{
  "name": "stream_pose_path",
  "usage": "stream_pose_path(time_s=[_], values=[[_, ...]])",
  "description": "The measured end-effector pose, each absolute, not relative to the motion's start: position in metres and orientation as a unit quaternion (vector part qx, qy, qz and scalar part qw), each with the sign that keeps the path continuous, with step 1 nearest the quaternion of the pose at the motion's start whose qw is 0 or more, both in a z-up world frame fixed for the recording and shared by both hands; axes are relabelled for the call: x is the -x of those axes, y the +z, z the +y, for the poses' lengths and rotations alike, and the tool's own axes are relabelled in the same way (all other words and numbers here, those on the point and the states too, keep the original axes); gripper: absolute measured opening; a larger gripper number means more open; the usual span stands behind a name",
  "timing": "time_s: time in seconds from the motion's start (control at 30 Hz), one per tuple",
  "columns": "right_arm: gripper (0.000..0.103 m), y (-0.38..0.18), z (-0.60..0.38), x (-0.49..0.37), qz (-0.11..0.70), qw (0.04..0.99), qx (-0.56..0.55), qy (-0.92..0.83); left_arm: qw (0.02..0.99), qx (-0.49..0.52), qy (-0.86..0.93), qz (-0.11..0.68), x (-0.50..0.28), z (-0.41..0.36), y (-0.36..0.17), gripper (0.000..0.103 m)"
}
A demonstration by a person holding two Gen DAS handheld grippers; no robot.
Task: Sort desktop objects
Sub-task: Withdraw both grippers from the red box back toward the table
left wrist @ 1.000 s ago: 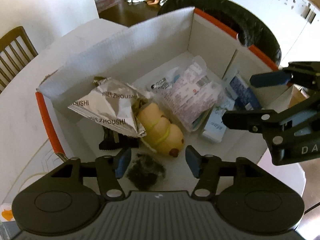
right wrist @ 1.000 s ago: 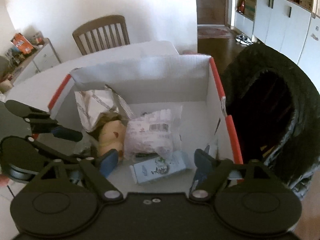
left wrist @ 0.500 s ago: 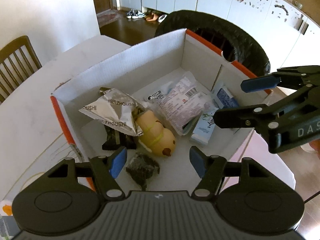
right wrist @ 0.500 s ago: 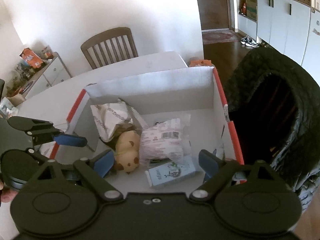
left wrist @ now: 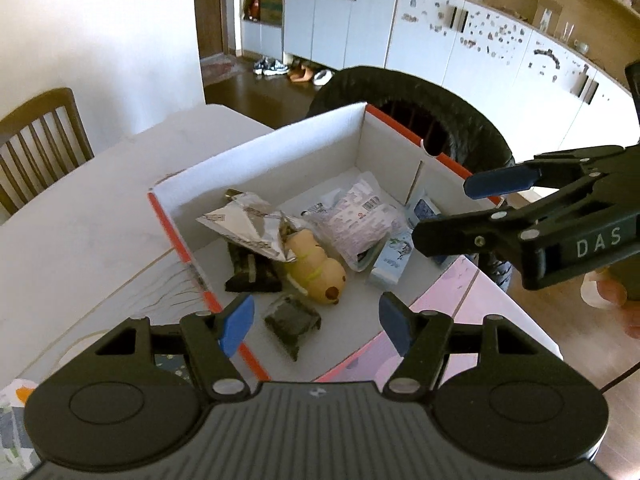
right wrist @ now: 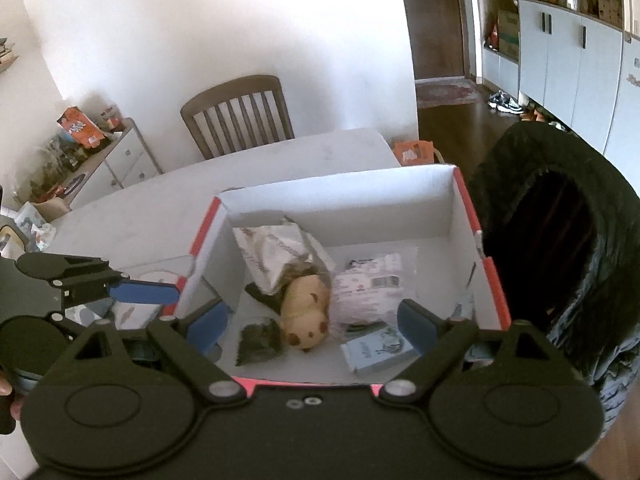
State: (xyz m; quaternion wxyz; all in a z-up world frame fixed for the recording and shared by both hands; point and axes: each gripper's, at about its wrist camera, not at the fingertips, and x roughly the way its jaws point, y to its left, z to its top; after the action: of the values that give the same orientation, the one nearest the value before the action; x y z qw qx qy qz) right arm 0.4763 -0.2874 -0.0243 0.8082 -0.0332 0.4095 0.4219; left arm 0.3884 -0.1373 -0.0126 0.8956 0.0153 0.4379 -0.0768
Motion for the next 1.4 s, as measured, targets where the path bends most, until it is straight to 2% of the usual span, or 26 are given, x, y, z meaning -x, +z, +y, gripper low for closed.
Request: stream_pose_path(time_s=[0.47,0.57,0.67,0.83,1.4], values=[[0.092,-0.016,-0.246,-0.403,0.383,0.824,0.061,0.414,0.907,-0.001,-0.068,0.415,-0.330,-0.066,0.000,0.068],[0.092,-0.015,-0.234,-0.385,0.379,0.824,0.061,0.417,0.909,-0.004,-0.059,0.413,-0.317,-0.048,0.000,0.074],[0.093,-0.019,-0.221,-0.364,0.381,0.820,0.059,0.423,0.910,-0.010,-0.052,0.410,-0.308,-0.029,0.000,0.074],[0.100,-0.027,-0.197,-0.328,0.372,0.815,0.048,0.442,0.910,-0.009,-0.035,0.412,-0.296,0.005,-0.002,0.080],[0.101,-0.066,-0.119,-0.252,0.385,0.806,0.075,0.443,0.904,0.003,-0.015,0.428,-0.276,0.082,-0.022,0.083]])
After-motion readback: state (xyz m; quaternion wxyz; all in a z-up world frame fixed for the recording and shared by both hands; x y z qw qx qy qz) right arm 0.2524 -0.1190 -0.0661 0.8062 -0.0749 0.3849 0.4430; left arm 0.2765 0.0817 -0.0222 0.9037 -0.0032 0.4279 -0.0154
